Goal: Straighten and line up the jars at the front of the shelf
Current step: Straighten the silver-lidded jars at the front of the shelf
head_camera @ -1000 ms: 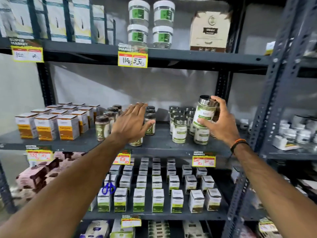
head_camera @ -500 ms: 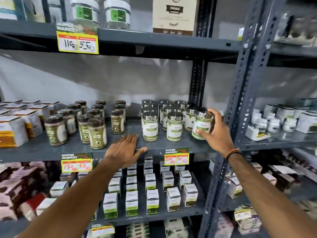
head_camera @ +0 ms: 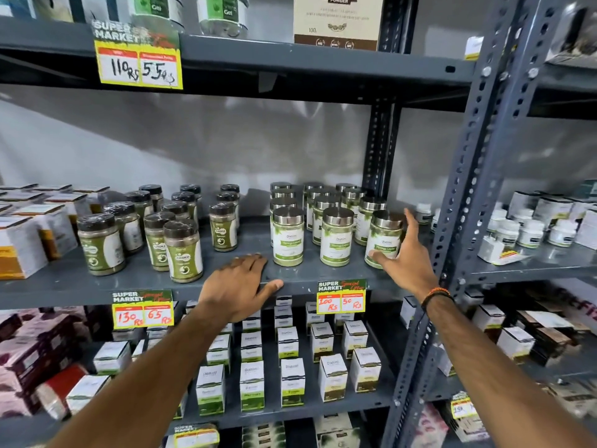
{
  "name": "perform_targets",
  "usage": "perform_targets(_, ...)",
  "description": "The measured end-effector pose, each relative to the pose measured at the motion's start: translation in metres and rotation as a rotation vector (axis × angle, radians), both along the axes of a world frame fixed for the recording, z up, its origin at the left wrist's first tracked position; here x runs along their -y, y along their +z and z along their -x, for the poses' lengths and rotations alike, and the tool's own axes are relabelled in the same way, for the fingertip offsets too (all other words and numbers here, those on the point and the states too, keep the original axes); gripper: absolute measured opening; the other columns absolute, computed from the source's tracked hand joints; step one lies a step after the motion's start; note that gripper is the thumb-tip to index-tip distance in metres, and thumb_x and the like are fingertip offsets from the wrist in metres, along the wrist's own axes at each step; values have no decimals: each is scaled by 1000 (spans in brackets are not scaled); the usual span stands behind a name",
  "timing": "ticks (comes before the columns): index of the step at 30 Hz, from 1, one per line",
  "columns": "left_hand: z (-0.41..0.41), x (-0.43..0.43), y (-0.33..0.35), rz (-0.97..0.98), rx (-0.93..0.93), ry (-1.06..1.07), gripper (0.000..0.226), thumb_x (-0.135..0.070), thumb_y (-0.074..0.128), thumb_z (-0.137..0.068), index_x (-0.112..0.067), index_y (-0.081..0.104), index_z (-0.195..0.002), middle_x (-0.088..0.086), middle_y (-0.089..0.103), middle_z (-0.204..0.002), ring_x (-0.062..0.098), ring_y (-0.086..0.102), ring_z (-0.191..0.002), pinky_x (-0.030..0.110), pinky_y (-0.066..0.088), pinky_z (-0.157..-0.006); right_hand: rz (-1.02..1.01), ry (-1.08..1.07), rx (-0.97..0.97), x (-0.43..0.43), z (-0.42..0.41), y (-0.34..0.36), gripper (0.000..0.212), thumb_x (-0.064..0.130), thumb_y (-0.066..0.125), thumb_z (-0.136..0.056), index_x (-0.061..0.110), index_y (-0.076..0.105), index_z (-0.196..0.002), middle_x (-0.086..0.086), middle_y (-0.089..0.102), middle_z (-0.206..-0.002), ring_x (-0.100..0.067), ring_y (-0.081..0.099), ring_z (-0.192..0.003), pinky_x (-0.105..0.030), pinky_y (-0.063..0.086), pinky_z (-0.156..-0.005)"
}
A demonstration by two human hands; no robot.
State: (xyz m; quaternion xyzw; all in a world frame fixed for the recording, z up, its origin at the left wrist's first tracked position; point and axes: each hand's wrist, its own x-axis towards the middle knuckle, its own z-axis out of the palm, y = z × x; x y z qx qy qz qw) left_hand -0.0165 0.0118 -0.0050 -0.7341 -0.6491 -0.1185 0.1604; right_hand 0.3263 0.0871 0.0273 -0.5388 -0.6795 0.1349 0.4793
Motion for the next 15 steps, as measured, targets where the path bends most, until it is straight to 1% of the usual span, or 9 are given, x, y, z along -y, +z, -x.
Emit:
perform_targets(1, 0, 0, -1, -6, -3, 4, 85, -78, 16, -96, -18, 39, -152, 7, 48, -156, 28, 50, -138, 46, 47, -107, 16, -36, -48, 1, 2, -4, 118, 32, 89, -75, 26, 8, -160, -5, 67, -132, -25, 65, -116, -37, 45, -105)
perform_targets(3, -1, 0, -1, -15, -8, 11, 85, -78, 16, -96, -18, 40, -152, 6, 49, -156, 28, 50, -138, 45, 47, -107, 48, -133, -85, 1, 8, -12, 116, 47, 92, -67, 18, 20, -154, -9, 65, -133, -29, 63, -119, -45, 50, -102)
perform_targets(5, -1, 1, -1, -16, -12, 17, 85, -78, 17, -96, -18, 40, -152, 7, 49, -156, 28, 50, -139, 45, 47, -107, 72, -224, -33, -4, 11, -20, 105, 57, 91, -59, 13, 36, -138, -12, 66, -126, -31, 65, -113, -50, 56, -91)
perform_targets(6, -1, 1, -1, -15, -12, 19, 85, -78, 17, -96, -18, 40, -152, 6, 49, -157, 27, 50, -139, 45, 47, -108, 80, -248, 4, -7, 12, -23, 97, 59, 89, -57, 13, 42, -129, -11, 68, -121, -32, 66, -109, -50, 58, -86)
perform_targets(8, -1, 1, -1, -15, -9, 22, 85, -78, 17, -96, -18, 40, -152, 6, 48, -157, 27, 50, -140, 45, 47, -107, 73, -272, 52, -14, 11, -25, 82, 57, 87, -58, 13, 51, -116, -10, 71, -113, -32, 68, -104, -48, 59, -81)
perform_targets(11, -2, 2, 0, -6, -12, 32, 87, -79, 15, -95, -19, 39, -153, 5, 47, -158, 27, 49, -140, 45, 47, -107, 82, -277, 57, -17, 11, -19, 65, 45, 87, -67, 10, 57, -114, -12, 73, -114, -33, 70, -103, -45, 59, -82)
perform_targets(15, -2, 3, 0, -5, -15, 26, 88, -79, 13, -95, -18, 38, -154, 6, 46, -159, 27, 48, -141, 44, 46, -109, 96, -279, 42, -11, 14, -16, 65, 44, 87, -70, 8, 61, -117, -13, 74, -114, -34, 70, -104, -44, 58, -84)
